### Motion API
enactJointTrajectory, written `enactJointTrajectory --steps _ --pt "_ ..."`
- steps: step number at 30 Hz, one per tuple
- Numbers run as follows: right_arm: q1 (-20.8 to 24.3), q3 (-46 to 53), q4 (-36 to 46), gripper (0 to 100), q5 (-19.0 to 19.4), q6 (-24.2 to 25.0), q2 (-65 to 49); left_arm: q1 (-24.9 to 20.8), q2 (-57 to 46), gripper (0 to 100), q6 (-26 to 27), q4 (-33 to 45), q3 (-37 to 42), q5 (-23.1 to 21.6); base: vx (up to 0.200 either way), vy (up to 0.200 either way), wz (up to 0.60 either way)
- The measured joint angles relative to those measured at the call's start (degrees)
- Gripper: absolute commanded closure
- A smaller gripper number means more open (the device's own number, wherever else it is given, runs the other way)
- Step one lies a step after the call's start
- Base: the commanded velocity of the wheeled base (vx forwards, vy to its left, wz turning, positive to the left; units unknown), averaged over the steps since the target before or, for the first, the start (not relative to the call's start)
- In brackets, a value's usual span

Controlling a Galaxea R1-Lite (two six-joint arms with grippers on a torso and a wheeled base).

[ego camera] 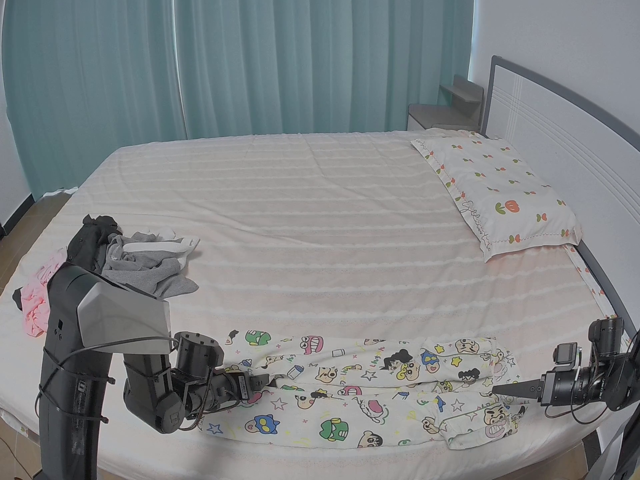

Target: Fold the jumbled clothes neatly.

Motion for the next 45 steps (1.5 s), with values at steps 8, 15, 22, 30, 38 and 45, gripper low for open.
enactJointTrajectory --steps 8,15,22,30,38,45 --pt "0.0 0.0 0.0 0 -0.1 -0.9 0.4 -0.3 0.0 100 0.1 0.8 -1.0 0.0 0.000 0.000 0.00" --pt "0.0 0.0 0.0 0 -0.1 -0.9 0.4 0.1 -0.1 100 0.0 0.6 -0.9 0.3 0.000 0.000 0.00" --pt "-0.6 -0.2 0.0 0 0.0 -0.9 0.4 1.9 -2.0 100 0.0 0.5 0.5 0.4 0.000 0.000 0.00" --pt "-0.8 -0.4 0.0 0 0.0 -0.8 0.4 6.1 -4.6 100 0.7 0.9 0.8 0.5 0.000 0.000 0.00" --pt "-0.9 -0.5 0.0 0 0.1 -0.8 0.5 11.4 -8.9 100 2.6 4.5 1.0 0.1 0.000 0.000 0.00" --pt "-0.9 -0.5 0.0 0 0.1 -0.8 0.6 17.5 -14.8 100 4.2 11.2 0.9 -2.4 0.000 0.000 0.00"
